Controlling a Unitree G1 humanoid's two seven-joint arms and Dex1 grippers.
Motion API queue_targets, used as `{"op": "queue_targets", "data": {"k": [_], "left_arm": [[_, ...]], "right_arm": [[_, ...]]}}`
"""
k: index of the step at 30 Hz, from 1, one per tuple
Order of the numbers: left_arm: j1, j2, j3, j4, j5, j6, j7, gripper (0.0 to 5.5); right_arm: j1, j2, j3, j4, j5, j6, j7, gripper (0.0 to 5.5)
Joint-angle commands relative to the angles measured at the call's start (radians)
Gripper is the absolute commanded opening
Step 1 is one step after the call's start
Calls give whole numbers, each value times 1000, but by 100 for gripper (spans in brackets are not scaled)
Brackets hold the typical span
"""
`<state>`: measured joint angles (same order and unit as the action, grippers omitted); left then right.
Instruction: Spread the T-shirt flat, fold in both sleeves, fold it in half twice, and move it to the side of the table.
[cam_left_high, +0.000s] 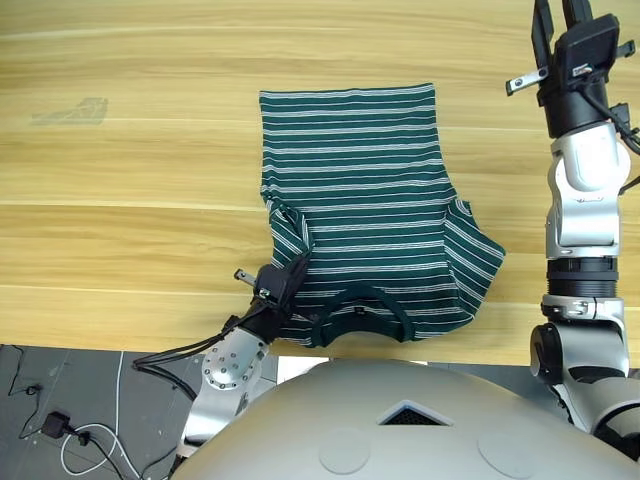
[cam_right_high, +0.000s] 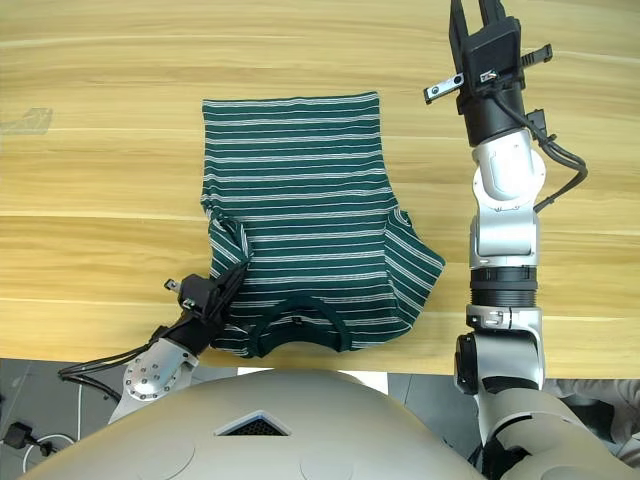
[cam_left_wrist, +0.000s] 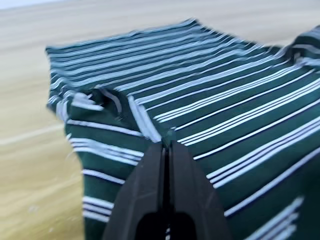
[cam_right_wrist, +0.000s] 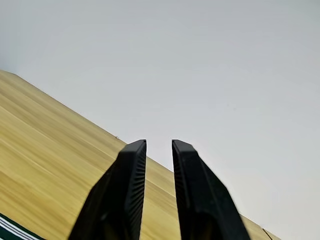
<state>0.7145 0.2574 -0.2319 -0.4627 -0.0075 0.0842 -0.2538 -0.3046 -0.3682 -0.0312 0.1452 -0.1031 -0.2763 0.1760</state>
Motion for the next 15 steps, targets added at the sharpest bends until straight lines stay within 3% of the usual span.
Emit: {"op": "queue_targets", "data": {"k": [1, 10, 15], "left_arm": [[-3, 4, -4, -11, -2, 31, -3, 67], [37, 48, -58, -132, -269, 143, -185, 183], [46, 76, -42, -224, -496, 202, -279, 183]], "right_arm": [[25, -9, -14, -7, -2, -1, -1, 93], [76, -23, -38, -35, 57, 38, 54, 93], [218, -21, -115, -163, 409, 214, 270, 93]]}}
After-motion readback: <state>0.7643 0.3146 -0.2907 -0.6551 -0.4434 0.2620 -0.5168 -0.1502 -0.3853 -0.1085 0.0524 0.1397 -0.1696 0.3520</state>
